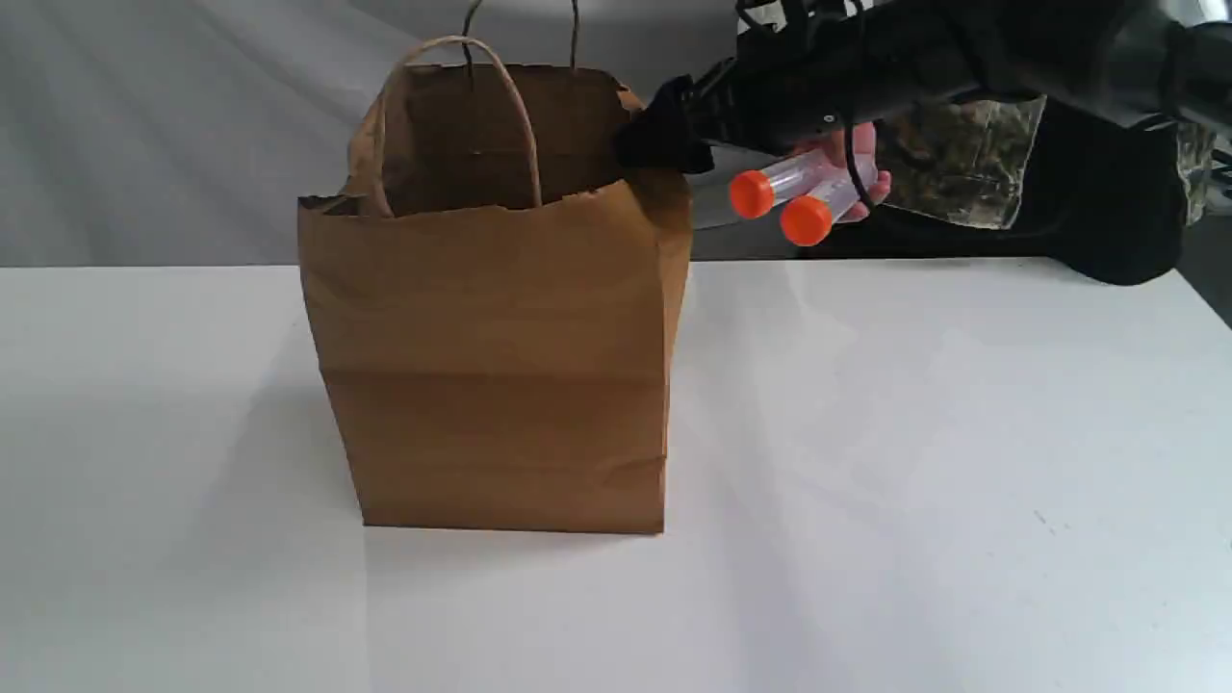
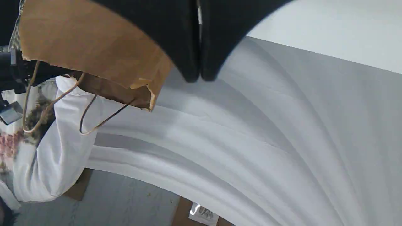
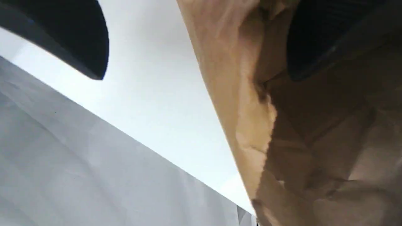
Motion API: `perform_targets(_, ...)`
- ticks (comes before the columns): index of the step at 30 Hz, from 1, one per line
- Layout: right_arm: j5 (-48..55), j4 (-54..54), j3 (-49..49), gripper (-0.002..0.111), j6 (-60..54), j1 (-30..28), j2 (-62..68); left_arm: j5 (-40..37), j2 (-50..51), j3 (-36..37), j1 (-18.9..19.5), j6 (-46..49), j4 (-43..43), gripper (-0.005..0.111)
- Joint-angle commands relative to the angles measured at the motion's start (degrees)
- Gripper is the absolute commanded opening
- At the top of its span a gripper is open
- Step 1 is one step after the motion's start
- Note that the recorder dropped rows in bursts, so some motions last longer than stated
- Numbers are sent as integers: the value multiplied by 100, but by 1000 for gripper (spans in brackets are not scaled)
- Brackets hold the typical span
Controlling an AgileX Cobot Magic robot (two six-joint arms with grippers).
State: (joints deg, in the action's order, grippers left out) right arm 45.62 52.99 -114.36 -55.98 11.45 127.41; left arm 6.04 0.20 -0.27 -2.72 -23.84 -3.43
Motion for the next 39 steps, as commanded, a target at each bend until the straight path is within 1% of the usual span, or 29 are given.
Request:
perform_targets(1, -5, 71, -41, 76, -127, 6, 87, 2, -20, 27, 8, -75, -24, 0)
perform_targets(9, 23, 287, -41, 76, -249, 58, 238, 2, -20, 27, 8, -131, -24, 0)
perform_targets(12, 47, 287, -41, 73, -249, 122, 276, 2, -20, 27, 8, -131, -24, 0)
perform_targets(13, 47, 287, -41, 70, -249, 155, 289, 2, -20, 27, 8, -131, -24, 0)
perform_targets(16, 132, 206, -41, 52, -249, 240, 303, 2, -20, 27, 8, -115, -24, 0)
perform_targets(17, 153, 195, -41, 43, -237, 252, 303, 2, -20, 27, 8, -115, -24, 0)
perform_targets(18, 170, 181, -41, 32, -237, 273, 303, 21, -20, 27, 8, -115, -70, 0)
perform_targets(21, 170, 138, -41, 7, -237, 275, 303, 219, -20, 27, 8, -115, -272, 0)
perform_targets(22, 170, 138, -41, 1, -237, 275, 303, 367, -20, 27, 8, -115, -367, 0)
perform_targets(25, 170, 77, -41, 0, -237, 275, 303, 876, -20, 27, 8, -138, -390, 0)
perform_targets(27, 170, -62, -41, 0, -237, 275, 303, 1398, -20, 27, 8, -138, -378, 0)
perform_targets(29, 170, -103, -41, 0, -237, 275, 303, 2167, -20, 27, 8, -213, -378, 0)
perform_targets(30, 155, -104, -41, 0, -237, 275, 303, 2335, -20, 27, 8, -347, -389, 0)
perform_targets(31, 127, -104, -41, 0, -237, 275, 303, 2367, -20, 23, 8, -647, -537, 0)
perform_targets(32, 82, -56, -41, 0, -237, 275, 303, 2250, 87, -165, 8, -974, -945, 0)
perform_targets(35, -22, 43, -41, 0, -228, 275, 303, 2136, 691, -678, 8, -2051, -2563, 0)
perform_targets(36, -22, 55, -41, 0, -228, 275, 303, 2279, 1093, -867, 8, -2494, -3121, 0)
perform_targets(37, -22, 68, -41, 0, -216, 275, 303, 2436, 1320, -1024, 8, -2688, -3529, 0)
perform_targets(38, 3, 68, -41, 0, -201, 275, 303, 2716, 1812, -1261, 8, -2996, -4028, 0)
perform_targets(39, 29, 68, -41, 0, -179, 275, 303, 2964, 2161, -1386, 8, -3095, -4222, 0)
